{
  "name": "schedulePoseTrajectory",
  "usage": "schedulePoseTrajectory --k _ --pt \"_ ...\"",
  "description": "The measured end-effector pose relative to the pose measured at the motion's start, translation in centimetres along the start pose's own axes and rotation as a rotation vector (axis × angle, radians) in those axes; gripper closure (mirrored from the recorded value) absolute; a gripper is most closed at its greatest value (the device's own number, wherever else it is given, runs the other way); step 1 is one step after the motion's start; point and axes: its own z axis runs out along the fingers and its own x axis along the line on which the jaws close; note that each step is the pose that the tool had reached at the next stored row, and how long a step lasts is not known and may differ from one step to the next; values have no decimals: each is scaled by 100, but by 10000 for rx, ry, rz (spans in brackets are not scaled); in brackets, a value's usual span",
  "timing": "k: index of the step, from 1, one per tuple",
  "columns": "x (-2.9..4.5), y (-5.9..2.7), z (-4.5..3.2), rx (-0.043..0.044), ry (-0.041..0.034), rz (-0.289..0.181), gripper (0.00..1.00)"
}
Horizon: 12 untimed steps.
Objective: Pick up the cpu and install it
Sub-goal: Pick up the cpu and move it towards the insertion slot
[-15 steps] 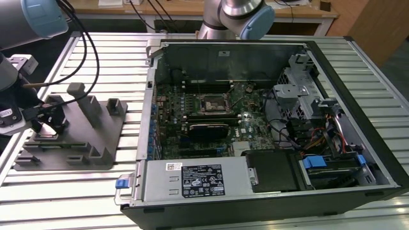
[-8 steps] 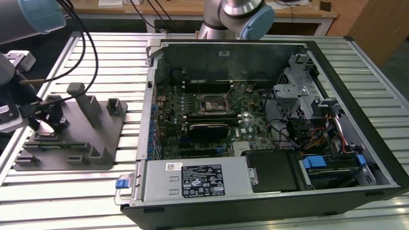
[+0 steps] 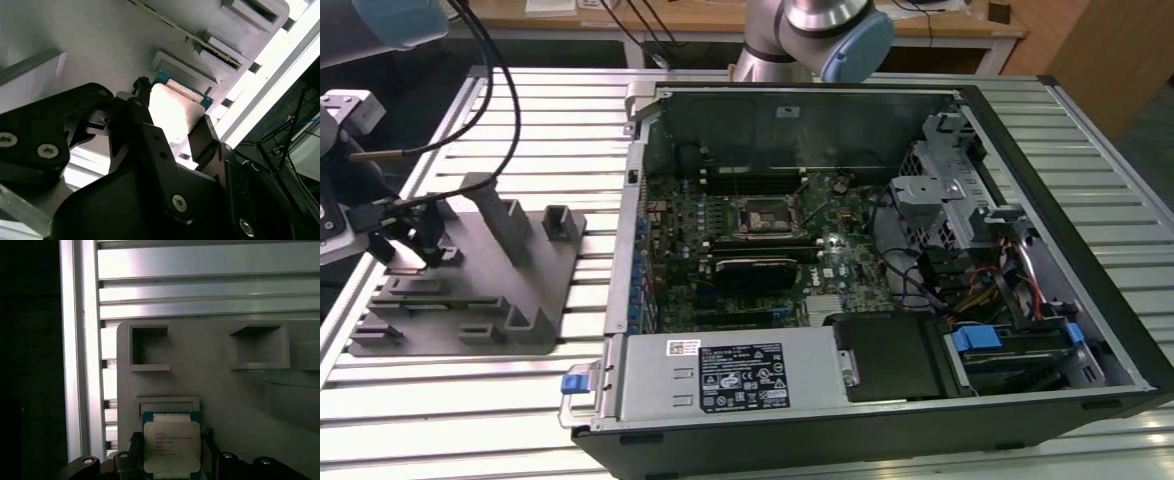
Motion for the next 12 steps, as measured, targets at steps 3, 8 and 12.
schedulePoseTrajectory --k 3,8,12 --pt "-4 4 -83 -1 0 0 45" --pt "-11 10 -212 -1 -1 0 45" --pt "-17 14 -313 0 1 0 45"
